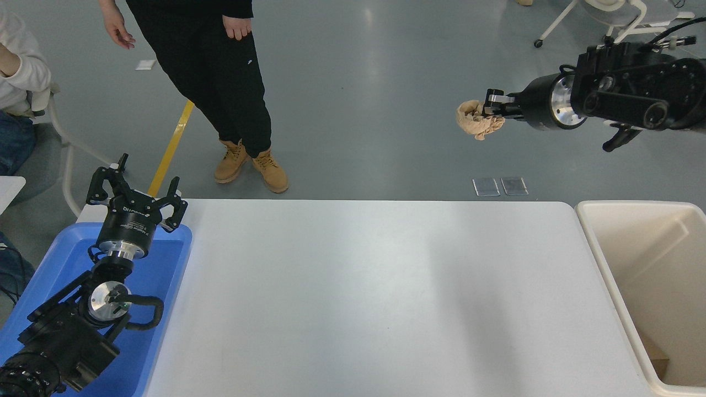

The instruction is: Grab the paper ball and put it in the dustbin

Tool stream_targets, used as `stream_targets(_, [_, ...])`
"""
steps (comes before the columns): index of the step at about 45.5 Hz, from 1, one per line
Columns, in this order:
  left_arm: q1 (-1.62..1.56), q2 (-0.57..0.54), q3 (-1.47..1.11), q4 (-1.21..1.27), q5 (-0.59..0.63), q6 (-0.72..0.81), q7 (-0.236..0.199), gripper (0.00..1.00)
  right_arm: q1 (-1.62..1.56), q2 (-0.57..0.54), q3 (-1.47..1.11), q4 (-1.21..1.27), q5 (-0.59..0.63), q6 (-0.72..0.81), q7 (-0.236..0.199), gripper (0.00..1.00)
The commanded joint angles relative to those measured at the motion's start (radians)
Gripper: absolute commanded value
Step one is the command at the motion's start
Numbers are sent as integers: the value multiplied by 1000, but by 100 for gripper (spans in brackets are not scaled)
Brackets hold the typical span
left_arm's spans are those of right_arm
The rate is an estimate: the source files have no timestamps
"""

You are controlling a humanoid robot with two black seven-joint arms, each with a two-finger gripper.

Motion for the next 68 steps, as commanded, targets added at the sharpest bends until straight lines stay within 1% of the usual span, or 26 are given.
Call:
stream_targets(1, [0,0,0,-1,0,0,0,99,23,-29,-14,2,-2,14,0,0])
stream_targets(8, [0,0,0,-1,0,0,0,99,-4,-70,-19,-18,-5,9,-1,0])
stream_targets(13, [0,0,0,1,0,0,0,99,-47,-98,-19,-74,-3,0,-3,0])
stream_targets(34, [0,0,0,1,0,0,0,99,-403,-186,9,-525,24,-14,-7,0])
stream_targets(44, [0,0,0,1,0,0,0,99,-622,-184,24,-702,172,-86,-10,0])
stream_targets(54, [0,0,0,-1,0,-2,0,99,-808,-179,27,-794,294,-146,-12,0])
stream_targets(60, [0,0,0,-1,0,-2,0,99,-894,-179,68,-795,322,-189,-13,0])
stream_targets(68, [0,0,0,-1,0,-2,0,99,-1018,-179,168,-797,322,-244,-15,0])
